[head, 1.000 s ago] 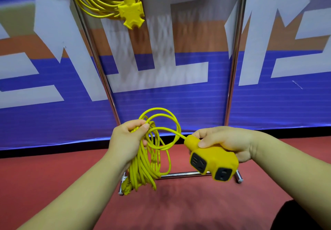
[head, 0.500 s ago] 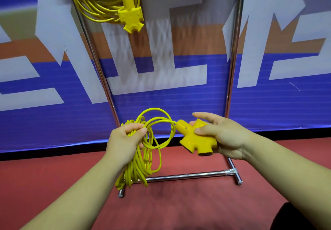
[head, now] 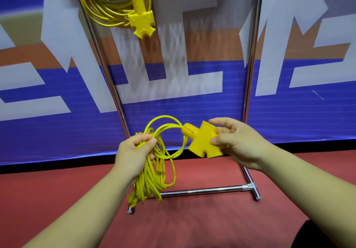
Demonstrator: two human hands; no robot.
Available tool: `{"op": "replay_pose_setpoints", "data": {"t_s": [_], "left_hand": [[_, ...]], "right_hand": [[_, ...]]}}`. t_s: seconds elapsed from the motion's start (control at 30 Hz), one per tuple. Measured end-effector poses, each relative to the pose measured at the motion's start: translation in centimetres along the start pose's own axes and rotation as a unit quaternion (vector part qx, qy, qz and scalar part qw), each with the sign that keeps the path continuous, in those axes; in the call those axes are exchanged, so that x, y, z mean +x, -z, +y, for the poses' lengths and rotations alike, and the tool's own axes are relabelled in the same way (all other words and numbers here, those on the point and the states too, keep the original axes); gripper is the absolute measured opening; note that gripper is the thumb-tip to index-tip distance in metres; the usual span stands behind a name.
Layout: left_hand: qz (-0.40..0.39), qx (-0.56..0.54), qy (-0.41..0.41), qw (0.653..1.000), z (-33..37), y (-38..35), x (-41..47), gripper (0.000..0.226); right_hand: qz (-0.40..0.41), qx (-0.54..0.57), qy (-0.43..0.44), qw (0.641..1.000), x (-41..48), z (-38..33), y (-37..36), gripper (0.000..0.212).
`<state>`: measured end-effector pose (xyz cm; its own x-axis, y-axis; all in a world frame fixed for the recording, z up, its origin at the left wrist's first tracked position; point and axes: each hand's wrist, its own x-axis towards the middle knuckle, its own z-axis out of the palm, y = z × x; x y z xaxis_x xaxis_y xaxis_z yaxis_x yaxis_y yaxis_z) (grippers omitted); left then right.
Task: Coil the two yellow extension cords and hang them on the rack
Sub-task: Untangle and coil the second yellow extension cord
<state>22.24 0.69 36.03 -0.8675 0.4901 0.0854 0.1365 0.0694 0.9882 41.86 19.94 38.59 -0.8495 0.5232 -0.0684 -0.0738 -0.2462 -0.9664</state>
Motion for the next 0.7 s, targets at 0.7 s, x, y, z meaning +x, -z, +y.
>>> {"op": "replay_pose_setpoints", "data": {"t_s": [0.7], "left_hand": [[-0.127,0.098,-0.060,0.985,1.7,1.1,-0.2,0.007]], "right_hand": [[-0.112,-0.232,0.016,0.966,-0.1,-0.3,1.0,0.052]]}}
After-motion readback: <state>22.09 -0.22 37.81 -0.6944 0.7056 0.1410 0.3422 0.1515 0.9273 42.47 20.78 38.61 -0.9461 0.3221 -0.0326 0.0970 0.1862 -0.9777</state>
